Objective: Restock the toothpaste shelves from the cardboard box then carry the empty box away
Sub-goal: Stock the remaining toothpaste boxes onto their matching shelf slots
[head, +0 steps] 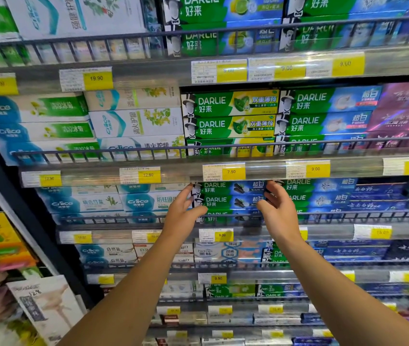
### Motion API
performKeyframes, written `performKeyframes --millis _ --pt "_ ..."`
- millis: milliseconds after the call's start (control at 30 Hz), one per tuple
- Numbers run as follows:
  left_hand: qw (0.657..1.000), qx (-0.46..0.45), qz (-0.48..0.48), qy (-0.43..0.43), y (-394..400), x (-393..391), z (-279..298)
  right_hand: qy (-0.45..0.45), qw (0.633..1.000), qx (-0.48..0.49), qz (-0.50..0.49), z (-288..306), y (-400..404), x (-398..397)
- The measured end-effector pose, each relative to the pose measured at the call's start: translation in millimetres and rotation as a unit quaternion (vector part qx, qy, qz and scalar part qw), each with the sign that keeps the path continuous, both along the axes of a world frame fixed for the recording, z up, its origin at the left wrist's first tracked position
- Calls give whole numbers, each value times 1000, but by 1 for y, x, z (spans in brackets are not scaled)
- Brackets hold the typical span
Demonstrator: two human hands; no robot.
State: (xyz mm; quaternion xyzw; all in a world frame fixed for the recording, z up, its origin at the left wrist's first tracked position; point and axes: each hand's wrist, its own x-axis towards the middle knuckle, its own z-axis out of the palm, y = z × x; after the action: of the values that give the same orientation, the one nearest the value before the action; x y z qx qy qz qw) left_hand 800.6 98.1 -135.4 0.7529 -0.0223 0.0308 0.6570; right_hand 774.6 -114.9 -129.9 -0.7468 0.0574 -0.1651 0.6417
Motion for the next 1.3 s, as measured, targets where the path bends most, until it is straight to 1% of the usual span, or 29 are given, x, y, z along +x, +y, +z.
performKeyframes --millis 167,400,567,700,867,1033,1133,1200,1300 --pt "1000 -10 6 -4 -3 0 0 -3 1000 -12 -2 -1 -1 0" --pt "998 -51 37 -8 -6 -1 0 -4 1000 -26 -9 -2 -2 -2" --pt "997 -56 44 -14 -6 -3 -1 -4 999 -42 -10 -5 -3 -3" --pt "997 -54 47 -13 -7 -2 -3 5 999 -35 -2 -13 -2 -5" --pt "996 -60 63 -14 -7 -1 -7 6 1000 -4 -20 -16 3 -5" --pt "997 -33 67 -30 -7 0 -4 16 999 -7 -41 -23 6 -3" --pt "995 -9 93 -38 -7 -5 -5 17 999 -16 -49 -31 5 -7" --pt "994 9 106 -14 -9 -11 -12 33 998 -30 -50 -38 2 -12" --pt "995 25 89 24 -19 -29 -26 63 997 -45 -30 -48 -7 -25"
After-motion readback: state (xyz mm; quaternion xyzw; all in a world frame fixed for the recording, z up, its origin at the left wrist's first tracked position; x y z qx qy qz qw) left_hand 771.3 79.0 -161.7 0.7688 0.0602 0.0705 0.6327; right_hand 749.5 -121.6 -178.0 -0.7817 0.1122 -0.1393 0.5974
